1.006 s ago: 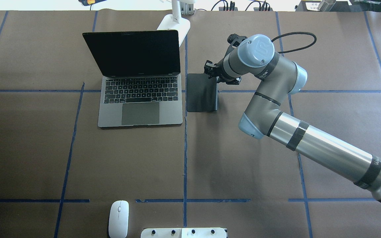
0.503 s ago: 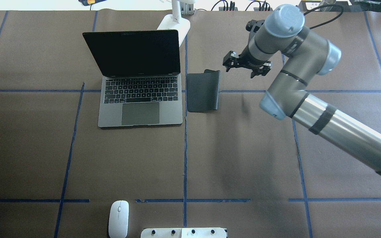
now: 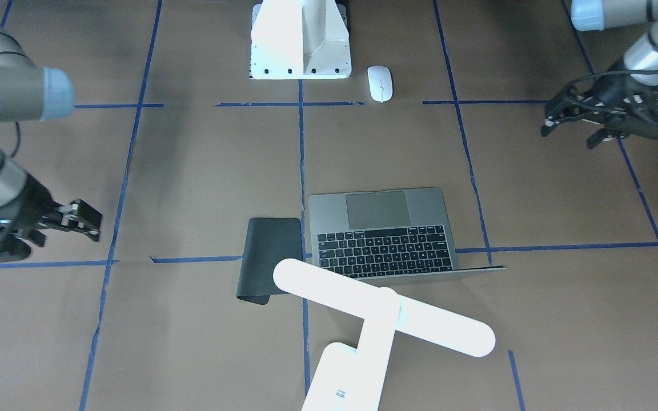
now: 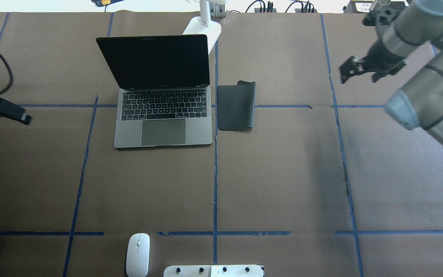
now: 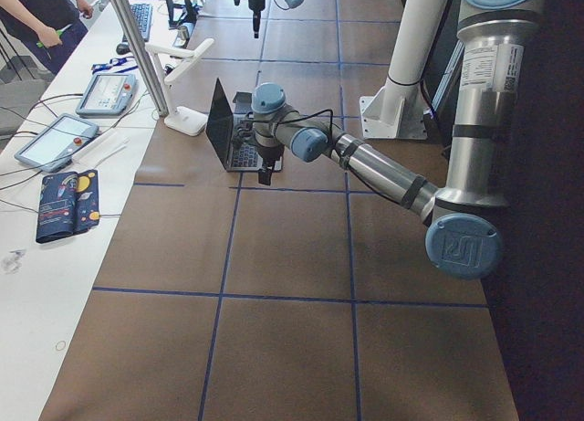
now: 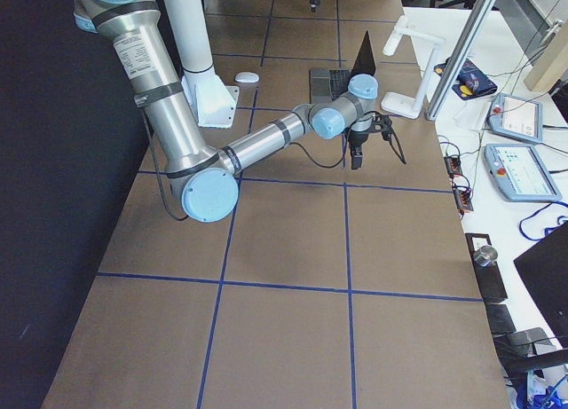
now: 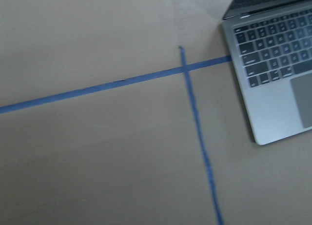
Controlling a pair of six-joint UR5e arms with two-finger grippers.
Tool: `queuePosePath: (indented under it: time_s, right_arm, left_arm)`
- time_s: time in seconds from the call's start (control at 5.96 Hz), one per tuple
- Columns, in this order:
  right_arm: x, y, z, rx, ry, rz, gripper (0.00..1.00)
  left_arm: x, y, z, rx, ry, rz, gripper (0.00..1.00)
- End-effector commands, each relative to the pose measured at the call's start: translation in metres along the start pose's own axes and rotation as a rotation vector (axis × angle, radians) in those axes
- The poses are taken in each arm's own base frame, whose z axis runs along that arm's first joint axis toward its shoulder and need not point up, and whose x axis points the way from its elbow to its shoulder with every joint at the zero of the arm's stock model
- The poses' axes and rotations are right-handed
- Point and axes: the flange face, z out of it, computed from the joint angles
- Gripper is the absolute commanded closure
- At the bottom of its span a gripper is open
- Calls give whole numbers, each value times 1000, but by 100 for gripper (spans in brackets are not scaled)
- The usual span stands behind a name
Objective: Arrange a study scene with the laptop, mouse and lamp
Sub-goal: 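Release the mouse pad and lift the right gripper away while the left arm moves in, then lower the left gripper onto the white mouse and grasp it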
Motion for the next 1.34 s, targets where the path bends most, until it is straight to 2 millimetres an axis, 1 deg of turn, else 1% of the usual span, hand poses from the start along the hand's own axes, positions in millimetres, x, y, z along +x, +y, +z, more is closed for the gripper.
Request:
queuePosePath:
  time_s: [0.0, 0.17, 0.34, 0.5, 0.67, 0.84, 1.01, 1.17]
  right_arm:
    - [147, 64, -33, -50, 63, -170, 0]
    - [214, 114, -46, -71, 87, -237, 0]
    - [268, 173, -65, -77, 103, -241, 0]
    - [307, 228, -68, -99, 103, -198, 0]
    - [315, 239, -74, -83, 52, -166, 0]
    - [315, 240, -75, -83, 50, -162, 0]
    - [315, 243, -73, -86, 39, -158, 0]
    - [314, 251, -74, -84, 20, -150, 0]
  left_arm:
    - [98, 47, 59, 37, 12, -112, 0]
    - [155, 89, 75, 43, 25, -150, 0]
    - [190, 130, 101, 31, 15, -188, 0]
    - [220, 173, 127, 53, -8, -216, 0]
    - [236, 201, 140, 46, -15, -208, 0]
    - [247, 224, 151, 44, -52, -205, 0]
    - [266, 230, 152, 28, -55, -209, 0]
    - [287, 234, 154, 12, -95, -226, 0]
